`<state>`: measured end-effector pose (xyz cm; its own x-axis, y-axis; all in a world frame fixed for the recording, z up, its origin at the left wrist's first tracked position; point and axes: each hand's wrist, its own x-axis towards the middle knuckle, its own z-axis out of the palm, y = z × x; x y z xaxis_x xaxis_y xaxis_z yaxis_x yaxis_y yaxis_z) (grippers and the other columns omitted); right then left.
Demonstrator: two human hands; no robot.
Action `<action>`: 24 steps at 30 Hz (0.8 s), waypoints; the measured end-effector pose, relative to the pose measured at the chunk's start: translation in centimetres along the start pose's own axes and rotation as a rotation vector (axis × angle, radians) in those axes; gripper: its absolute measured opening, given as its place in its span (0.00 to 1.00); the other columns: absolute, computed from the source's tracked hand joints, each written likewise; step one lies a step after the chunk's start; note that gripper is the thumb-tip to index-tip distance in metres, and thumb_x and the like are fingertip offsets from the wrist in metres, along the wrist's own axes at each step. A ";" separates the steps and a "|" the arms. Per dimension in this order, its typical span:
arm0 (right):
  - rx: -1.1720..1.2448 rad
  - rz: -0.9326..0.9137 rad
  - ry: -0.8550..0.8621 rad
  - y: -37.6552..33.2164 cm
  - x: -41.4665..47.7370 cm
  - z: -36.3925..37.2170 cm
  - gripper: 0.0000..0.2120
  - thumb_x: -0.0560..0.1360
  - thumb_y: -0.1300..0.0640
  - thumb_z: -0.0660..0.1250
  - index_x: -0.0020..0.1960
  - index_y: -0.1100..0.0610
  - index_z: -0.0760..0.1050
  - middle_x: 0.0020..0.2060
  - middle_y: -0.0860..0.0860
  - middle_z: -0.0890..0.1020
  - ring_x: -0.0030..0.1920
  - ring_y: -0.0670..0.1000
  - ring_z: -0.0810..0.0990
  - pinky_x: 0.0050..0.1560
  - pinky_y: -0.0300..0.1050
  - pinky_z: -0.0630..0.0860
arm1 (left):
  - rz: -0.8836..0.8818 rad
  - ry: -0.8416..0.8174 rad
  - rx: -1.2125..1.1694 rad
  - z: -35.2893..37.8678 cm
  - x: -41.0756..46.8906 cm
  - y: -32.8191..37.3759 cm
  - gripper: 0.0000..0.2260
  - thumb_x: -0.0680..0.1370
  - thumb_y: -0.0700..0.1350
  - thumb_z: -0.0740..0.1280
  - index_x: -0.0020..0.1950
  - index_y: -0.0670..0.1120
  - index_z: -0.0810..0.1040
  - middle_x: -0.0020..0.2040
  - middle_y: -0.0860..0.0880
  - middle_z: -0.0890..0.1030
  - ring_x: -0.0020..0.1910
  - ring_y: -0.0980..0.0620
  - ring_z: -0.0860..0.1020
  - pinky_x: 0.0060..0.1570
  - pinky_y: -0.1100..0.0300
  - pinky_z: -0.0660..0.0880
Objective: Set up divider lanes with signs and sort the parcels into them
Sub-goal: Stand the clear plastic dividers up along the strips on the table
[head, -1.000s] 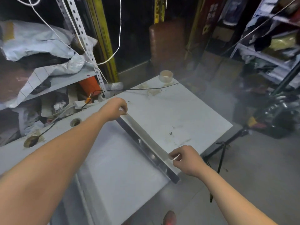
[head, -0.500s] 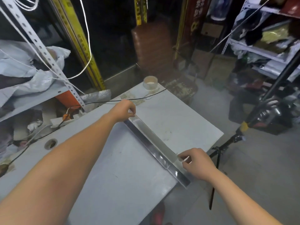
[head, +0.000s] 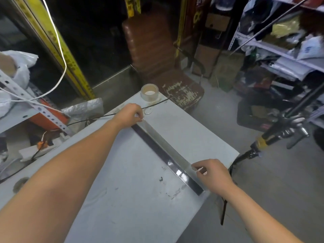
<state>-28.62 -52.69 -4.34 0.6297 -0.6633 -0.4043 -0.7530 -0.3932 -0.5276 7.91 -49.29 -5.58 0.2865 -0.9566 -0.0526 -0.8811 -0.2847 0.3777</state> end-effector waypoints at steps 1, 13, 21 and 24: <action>-0.014 0.003 0.007 0.0 0.3 -0.2 0.10 0.77 0.51 0.64 0.47 0.44 0.84 0.47 0.44 0.86 0.46 0.45 0.83 0.50 0.49 0.80 | 0.004 0.001 -0.003 -0.1 0.5 0.0 0.02 0.74 0.37 0.73 0.45 0.39 0.84 0.46 0.46 0.81 0.46 0.50 0.76 0.52 0.58 0.74; -0.073 0.093 0.008 1.4 2.4 -0.5 0.15 0.76 0.59 0.62 0.53 0.43 0.83 0.47 0.37 0.83 0.45 0.40 0.81 0.41 0.40 0.74 | -0.007 -0.006 0.023 0.4 3.2 -0.4 0.02 0.75 0.38 0.72 0.46 0.42 0.84 0.47 0.47 0.81 0.50 0.47 0.76 0.56 0.53 0.74; -0.070 0.079 -0.020 1.1 2.2 -0.9 0.16 0.76 0.59 0.63 0.59 0.45 0.81 0.51 0.38 0.82 0.44 0.44 0.81 0.46 0.41 0.77 | -0.064 0.042 0.087 0.7 3.2 -0.2 0.09 0.74 0.44 0.75 0.53 0.46 0.83 0.55 0.47 0.78 0.55 0.47 0.75 0.58 0.53 0.75; -0.081 0.072 -0.041 0.9 2.2 -1.0 0.18 0.76 0.58 0.65 0.63 0.45 0.79 0.55 0.39 0.82 0.46 0.45 0.80 0.46 0.40 0.75 | -0.075 0.050 0.140 0.7 2.8 0.1 0.12 0.74 0.45 0.75 0.57 0.47 0.82 0.58 0.47 0.79 0.57 0.47 0.75 0.58 0.54 0.74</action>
<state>-28.09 -55.08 -4.96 0.5791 -0.6659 -0.4703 -0.8088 -0.3967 -0.4342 8.36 -52.02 -6.29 0.3683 -0.9293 -0.0287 -0.8994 -0.3640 0.2421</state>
